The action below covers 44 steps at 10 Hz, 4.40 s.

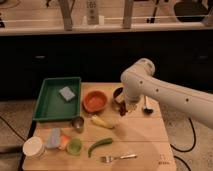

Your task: Place grapes in red bowl

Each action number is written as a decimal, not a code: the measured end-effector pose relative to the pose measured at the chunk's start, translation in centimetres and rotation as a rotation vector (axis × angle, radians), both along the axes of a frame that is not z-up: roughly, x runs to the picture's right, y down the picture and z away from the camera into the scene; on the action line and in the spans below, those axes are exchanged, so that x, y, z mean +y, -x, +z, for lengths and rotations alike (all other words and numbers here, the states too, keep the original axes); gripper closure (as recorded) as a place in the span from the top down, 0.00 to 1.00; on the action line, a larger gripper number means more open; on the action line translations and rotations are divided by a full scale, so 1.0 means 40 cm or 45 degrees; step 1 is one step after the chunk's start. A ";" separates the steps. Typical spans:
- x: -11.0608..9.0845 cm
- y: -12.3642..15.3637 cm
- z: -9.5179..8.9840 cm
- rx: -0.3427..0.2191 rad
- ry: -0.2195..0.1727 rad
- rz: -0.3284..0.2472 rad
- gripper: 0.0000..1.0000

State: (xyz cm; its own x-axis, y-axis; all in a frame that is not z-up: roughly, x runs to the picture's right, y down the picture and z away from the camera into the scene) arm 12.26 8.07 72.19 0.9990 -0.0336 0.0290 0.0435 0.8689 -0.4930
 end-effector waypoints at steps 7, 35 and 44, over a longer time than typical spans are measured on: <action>-0.029 0.037 0.027 -0.047 -0.007 -0.074 0.00; -0.126 0.138 0.196 -0.274 -0.022 -0.443 0.00; -0.135 0.142 0.237 -0.380 -0.026 -0.581 0.00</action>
State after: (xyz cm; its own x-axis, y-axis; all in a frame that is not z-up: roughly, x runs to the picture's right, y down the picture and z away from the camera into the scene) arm 6.59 2.65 81.69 0.8315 -0.4651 0.3038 0.5536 0.7385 -0.3849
